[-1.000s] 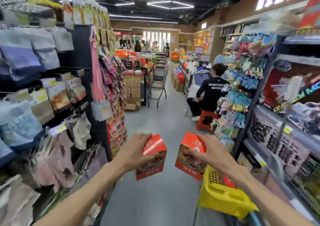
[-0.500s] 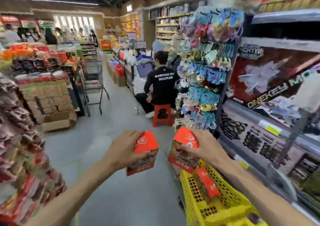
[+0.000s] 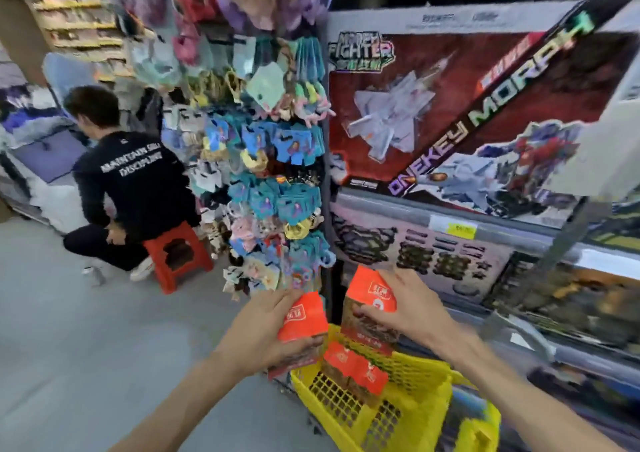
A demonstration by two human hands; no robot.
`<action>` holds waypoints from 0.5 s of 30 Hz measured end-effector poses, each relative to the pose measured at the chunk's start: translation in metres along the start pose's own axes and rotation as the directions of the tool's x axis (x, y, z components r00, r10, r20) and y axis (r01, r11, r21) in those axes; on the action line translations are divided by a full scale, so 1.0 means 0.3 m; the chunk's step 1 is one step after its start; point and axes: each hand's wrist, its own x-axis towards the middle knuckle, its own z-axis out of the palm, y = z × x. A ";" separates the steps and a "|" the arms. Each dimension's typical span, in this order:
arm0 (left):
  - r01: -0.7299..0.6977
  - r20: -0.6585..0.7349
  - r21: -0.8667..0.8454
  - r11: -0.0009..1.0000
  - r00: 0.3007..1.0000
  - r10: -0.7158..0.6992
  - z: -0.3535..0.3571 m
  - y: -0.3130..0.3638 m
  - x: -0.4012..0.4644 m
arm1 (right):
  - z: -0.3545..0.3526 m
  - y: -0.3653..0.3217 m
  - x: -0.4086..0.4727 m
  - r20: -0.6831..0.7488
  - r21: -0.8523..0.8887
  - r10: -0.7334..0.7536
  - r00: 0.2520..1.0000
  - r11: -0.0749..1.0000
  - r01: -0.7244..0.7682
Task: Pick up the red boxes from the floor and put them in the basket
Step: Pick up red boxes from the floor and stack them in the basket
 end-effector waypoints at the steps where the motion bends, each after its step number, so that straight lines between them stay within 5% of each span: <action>1: -0.047 0.030 -0.020 0.999 0.998 0.048 0.039 -0.028 0.056 | 0.005 0.022 0.003 -0.004 -0.003 0.054 0.999 0.999 -0.054; 8: -0.334 0.206 -0.153 0.930 0.910 0.361 0.373 -0.171 0.367 | 0.127 0.173 -0.035 -0.080 -0.041 0.421 0.903 0.904 -0.425; 15: -0.399 0.352 -0.276 0.874 0.804 0.479 0.778 -0.289 0.439 | 0.435 0.290 -0.102 -0.060 -0.005 0.631 0.773 0.774 -0.633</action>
